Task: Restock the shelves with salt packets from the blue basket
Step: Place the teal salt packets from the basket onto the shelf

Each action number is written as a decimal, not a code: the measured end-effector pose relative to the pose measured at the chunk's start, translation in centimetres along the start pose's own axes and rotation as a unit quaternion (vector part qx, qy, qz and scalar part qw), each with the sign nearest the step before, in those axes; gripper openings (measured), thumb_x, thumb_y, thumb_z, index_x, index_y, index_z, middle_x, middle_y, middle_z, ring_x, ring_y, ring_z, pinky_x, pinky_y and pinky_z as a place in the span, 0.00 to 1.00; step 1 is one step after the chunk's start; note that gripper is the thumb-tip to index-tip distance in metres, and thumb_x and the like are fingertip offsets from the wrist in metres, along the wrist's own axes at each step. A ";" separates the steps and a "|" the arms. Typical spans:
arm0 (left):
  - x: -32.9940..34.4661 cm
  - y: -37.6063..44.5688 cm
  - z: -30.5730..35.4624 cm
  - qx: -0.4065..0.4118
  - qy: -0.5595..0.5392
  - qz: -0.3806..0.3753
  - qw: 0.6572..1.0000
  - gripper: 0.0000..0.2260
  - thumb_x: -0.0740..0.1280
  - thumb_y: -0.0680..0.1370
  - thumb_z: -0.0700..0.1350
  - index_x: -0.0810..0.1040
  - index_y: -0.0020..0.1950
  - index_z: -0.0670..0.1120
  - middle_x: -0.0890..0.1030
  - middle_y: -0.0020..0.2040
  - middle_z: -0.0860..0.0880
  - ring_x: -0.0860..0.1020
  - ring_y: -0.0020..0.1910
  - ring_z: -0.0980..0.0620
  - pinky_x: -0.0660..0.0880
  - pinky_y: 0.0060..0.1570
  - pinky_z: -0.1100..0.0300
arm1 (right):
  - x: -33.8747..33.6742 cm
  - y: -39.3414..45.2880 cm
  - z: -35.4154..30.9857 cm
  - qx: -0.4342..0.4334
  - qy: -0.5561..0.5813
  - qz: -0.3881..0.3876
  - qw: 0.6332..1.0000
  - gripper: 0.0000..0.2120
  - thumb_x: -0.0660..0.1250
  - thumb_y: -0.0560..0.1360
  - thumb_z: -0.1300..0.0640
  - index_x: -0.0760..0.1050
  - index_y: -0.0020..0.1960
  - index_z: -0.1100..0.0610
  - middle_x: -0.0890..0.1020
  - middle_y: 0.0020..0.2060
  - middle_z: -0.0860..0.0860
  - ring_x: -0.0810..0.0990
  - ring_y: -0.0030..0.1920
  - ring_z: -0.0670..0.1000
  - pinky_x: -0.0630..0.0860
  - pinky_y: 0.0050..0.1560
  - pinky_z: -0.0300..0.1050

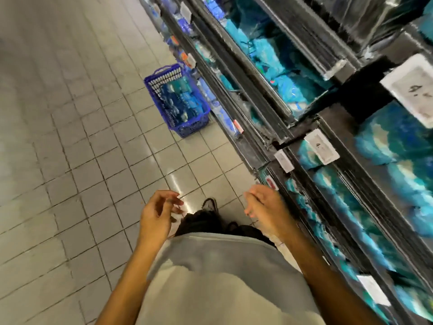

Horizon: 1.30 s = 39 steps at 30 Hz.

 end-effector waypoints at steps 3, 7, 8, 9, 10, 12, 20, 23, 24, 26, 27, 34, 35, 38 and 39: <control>-3.2 0.0 -2.1 -0.017 0.009 0.069 0.997 0.13 0.58 0.85 0.38 0.80 0.51 0.51 0.85 0.41 0.55 0.82 0.36 0.57 0.79 0.36 0.55 | 2.3 2.9 -3.2 -0.006 -0.006 -0.045 0.999 0.13 0.67 0.77 0.53 0.75 0.34 0.48 0.79 0.28 0.48 0.82 0.34 0.49 0.77 0.36 0.49; -6.5 1.1 -4.0 -0.050 -0.026 0.139 0.989 0.12 0.60 0.85 0.40 0.80 0.51 0.53 0.85 0.43 0.52 0.83 0.38 0.53 0.78 0.38 0.51 | 5.0 7.0 -7.4 -0.035 0.003 -0.064 0.997 0.11 0.68 0.78 0.58 0.74 0.41 0.64 0.79 0.28 0.53 0.82 0.35 0.59 0.76 0.36 0.49; -7.3 1.8 -4.3 -0.061 -0.033 0.148 0.986 0.11 0.60 0.85 0.42 0.80 0.51 0.52 0.85 0.44 0.51 0.83 0.40 0.50 0.78 0.38 0.51 | 5.7 8.1 -8.4 -0.043 0.004 -0.068 0.997 0.10 0.68 0.79 0.61 0.74 0.40 0.63 0.79 0.28 0.53 0.81 0.34 0.59 0.76 0.37 0.49; -8.1 2.6 -4.5 -0.070 -0.041 0.155 0.985 0.10 0.60 0.85 0.43 0.79 0.51 0.52 0.85 0.45 0.50 0.83 0.41 0.48 0.78 0.38 0.52 | 6.4 9.2 -9.2 -0.044 -0.001 -0.071 0.997 0.10 0.67 0.80 0.63 0.74 0.40 0.62 0.79 0.27 0.53 0.80 0.34 0.58 0.75 0.37 0.48; -8.8 3.7 -4.8 -0.079 -0.048 0.161 0.983 0.09 0.61 0.85 0.43 0.79 0.51 0.52 0.84 0.46 0.49 0.83 0.42 0.46 0.78 0.38 0.53 | 7.2 10.5 -10.0 -0.043 -0.005 -0.074 0.996 0.10 0.67 0.80 0.63 0.74 0.39 0.60 0.79 0.27 0.53 0.80 0.33 0.56 0.75 0.36 0.47; -10.2 5.7 -4.9 -0.085 -0.055 0.168 0.981 0.08 0.60 0.84 0.43 0.79 0.52 0.50 0.84 0.47 0.47 0.83 0.42 0.46 0.78 0.37 0.56 | 8.7 12.7 -11.4 -0.041 -0.007 -0.082 0.996 0.11 0.66 0.80 0.62 0.74 0.39 0.57 0.78 0.25 0.50 0.80 0.31 0.51 0.75 0.32 0.43; -14.8 19.6 -1.2 -0.089 -0.055 0.097 0.990 0.11 0.58 0.86 0.45 0.79 0.51 0.52 0.85 0.44 0.51 0.83 0.40 0.55 0.80 0.38 0.59 | 12.5 21.2 -16.3 0.024 0.008 -0.040 0.999 0.08 0.66 0.80 0.64 0.77 0.42 0.61 0.80 0.28 0.51 0.80 0.31 0.49 0.75 0.31 0.40; -15.4 25.6 2.0 -0.071 -0.056 0.049 0.995 0.11 0.58 0.86 0.45 0.79 0.51 0.49 0.85 0.44 0.50 0.83 0.38 0.54 0.79 0.36 0.61 | 12.6 23.4 -17.5 0.048 0.026 -0.003 0.999 0.09 0.66 0.80 0.63 0.77 0.41 0.59 0.81 0.29 0.53 0.78 0.29 0.46 0.73 0.28 0.36; -15.5 27.6 3.1 -0.068 -0.053 0.034 0.996 0.12 0.57 0.86 0.44 0.79 0.50 0.49 0.85 0.43 0.49 0.83 0.38 0.54 0.78 0.36 0.60 | 12.5 24.0 -17.8 0.056 0.029 0.013 0.998 0.09 0.66 0.80 0.64 0.77 0.41 0.59 0.81 0.29 0.53 0.78 0.27 0.45 0.73 0.27 0.35; -15.5 31.3 5.3 -0.068 -0.052 0.008 0.996 0.12 0.57 0.86 0.44 0.79 0.50 0.47 0.85 0.44 0.48 0.83 0.38 0.54 0.77 0.38 0.57 | 12.1 25.2 -18.2 0.062 0.032 0.040 0.997 0.09 0.66 0.80 0.65 0.78 0.41 0.60 0.81 0.28 0.53 0.78 0.28 0.45 0.75 0.28 0.36; -15.4 32.9 6.3 -0.069 -0.055 -0.003 0.996 0.12 0.57 0.86 0.44 0.79 0.51 0.46 0.85 0.45 0.47 0.83 0.38 0.54 0.77 0.39 0.56 | 11.8 25.7 -18.4 0.062 0.032 0.052 0.996 0.09 0.65 0.80 0.65 0.78 0.41 0.59 0.82 0.28 0.52 0.79 0.29 0.46 0.77 0.29 0.37; -13.6 43.8 11.4 -0.084 -0.040 -0.045 0.995 0.13 0.56 0.86 0.44 0.79 0.52 0.44 0.84 0.45 0.46 0.82 0.38 0.53 0.76 0.38 0.57 | 9.8 32.9 -19.3 0.096 0.053 0.093 0.990 0.09 0.65 0.80 0.67 0.78 0.42 0.61 0.81 0.28 0.53 0.80 0.29 0.49 0.77 0.29 0.40; -13.3 45.1 11.9 -0.086 -0.033 -0.040 0.995 0.13 0.56 0.86 0.44 0.79 0.52 0.44 0.84 0.45 0.45 0.82 0.38 0.52 0.76 0.38 0.57 | 9.7 34.8 -19.7 0.095 0.055 0.087 0.990 0.08 0.65 0.80 0.66 0.77 0.42 0.61 0.81 0.27 0.54 0.79 0.28 0.49 0.76 0.28 0.38; -13.0 47.7 13.1 -0.112 -0.025 -0.007 0.993 0.13 0.57 0.86 0.46 0.80 0.52 0.43 0.85 0.44 0.46 0.83 0.39 0.51 0.77 0.37 0.60 | 10.2 40.4 -22.0 0.099 0.046 0.044 0.993 0.09 0.64 0.81 0.67 0.75 0.42 0.62 0.79 0.26 0.52 0.78 0.27 0.47 0.73 0.27 0.36; -13.1 48.2 13.5 -0.119 -0.031 0.007 0.992 0.13 0.58 0.86 0.45 0.80 0.51 0.43 0.85 0.43 0.46 0.83 0.38 0.51 0.76 0.35 0.61 | 10.6 42.3 -23.1 0.097 0.038 0.024 0.994 0.10 0.63 0.81 0.68 0.75 0.41 0.62 0.78 0.26 0.52 0.77 0.26 0.46 0.73 0.27 0.36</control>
Point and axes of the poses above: each hand's wrist, its own y-axis towards the middle knuckle, its own x-axis out of the palm, z = x × y, the point moved 4 cm from there along y, towards the middle knuckle
